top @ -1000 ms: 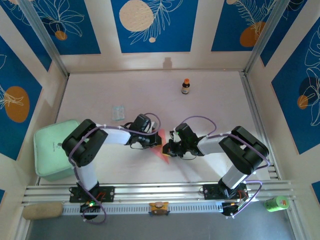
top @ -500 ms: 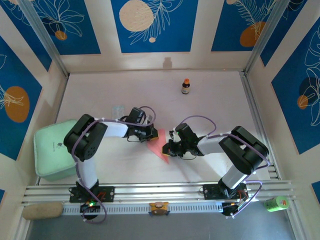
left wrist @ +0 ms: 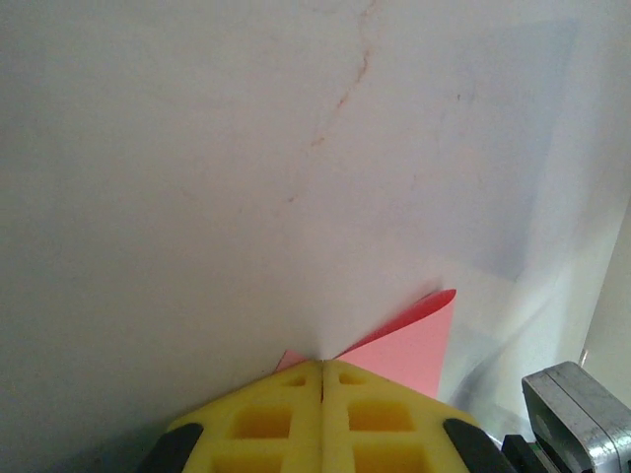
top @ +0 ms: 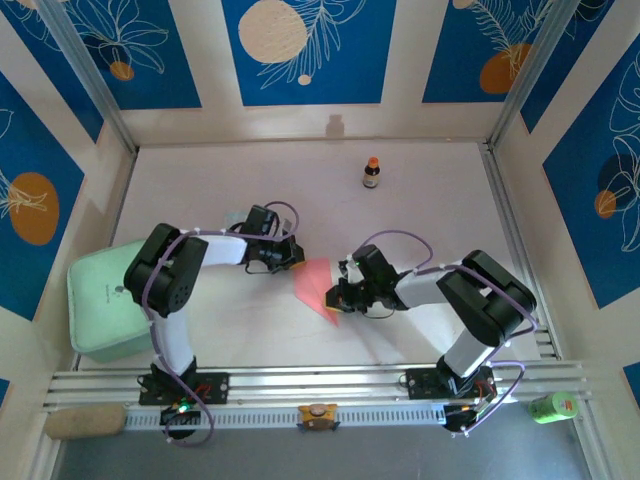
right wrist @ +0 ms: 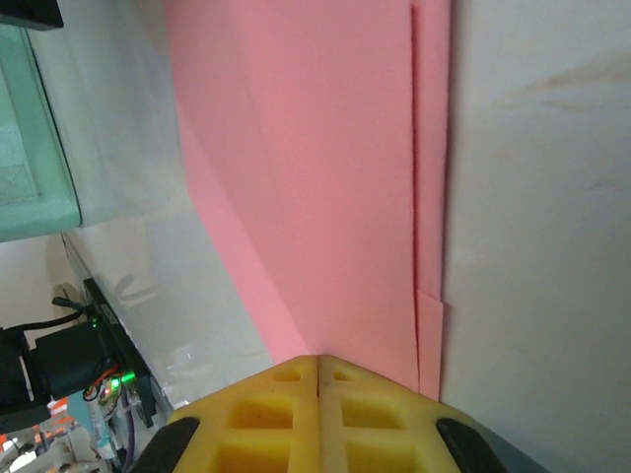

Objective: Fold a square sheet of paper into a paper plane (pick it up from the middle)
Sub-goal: Fourth fold the wing at the center of the table.

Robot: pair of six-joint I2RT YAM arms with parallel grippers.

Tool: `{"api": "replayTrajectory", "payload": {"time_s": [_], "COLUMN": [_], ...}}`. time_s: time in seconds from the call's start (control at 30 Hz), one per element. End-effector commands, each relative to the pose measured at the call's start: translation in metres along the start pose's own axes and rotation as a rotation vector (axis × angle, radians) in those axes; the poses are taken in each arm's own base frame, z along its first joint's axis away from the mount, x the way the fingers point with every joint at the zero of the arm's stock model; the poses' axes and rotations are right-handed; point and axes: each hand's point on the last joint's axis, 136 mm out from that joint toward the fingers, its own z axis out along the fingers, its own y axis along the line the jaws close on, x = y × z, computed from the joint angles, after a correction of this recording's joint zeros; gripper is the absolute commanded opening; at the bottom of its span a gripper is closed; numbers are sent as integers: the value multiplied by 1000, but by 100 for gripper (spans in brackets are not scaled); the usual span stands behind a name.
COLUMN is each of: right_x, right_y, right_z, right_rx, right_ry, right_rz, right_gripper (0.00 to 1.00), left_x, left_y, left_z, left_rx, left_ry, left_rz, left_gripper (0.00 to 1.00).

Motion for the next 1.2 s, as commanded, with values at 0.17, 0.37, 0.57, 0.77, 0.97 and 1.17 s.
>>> {"api": "replayTrajectory", "payload": {"time_s": [0.17, 0.37, 0.57, 0.77, 0.97, 1.17], "right_x": [40, 38, 34, 31, 29, 13], "right_y": [-56, -52, -48, -46, -42, -7], "right_z": [-5, -7, -10, -9, -12, -24], "right_rx": [174, 171, 168, 155, 161, 117], "right_ry": [139, 134, 125, 116, 116, 72], "right_rz": [127, 125, 125, 135, 138, 73], "right_gripper": [0, 0, 0, 0, 0, 0], "left_x": [-31, -25, 20, 59, 68, 70], "left_y": [6, -21, -55, -58, -9, 13], "left_z": [-27, -52, -39, 4, 33, 35], "left_rx": [-101, -61, 38, 72, -20, -37], "left_ry": [-125, -154, -86, 44, 89, 91], "left_rz": [35, 89, 168, 173, 83, 50], "left_gripper": [0, 0, 1, 1, 0, 0]}}
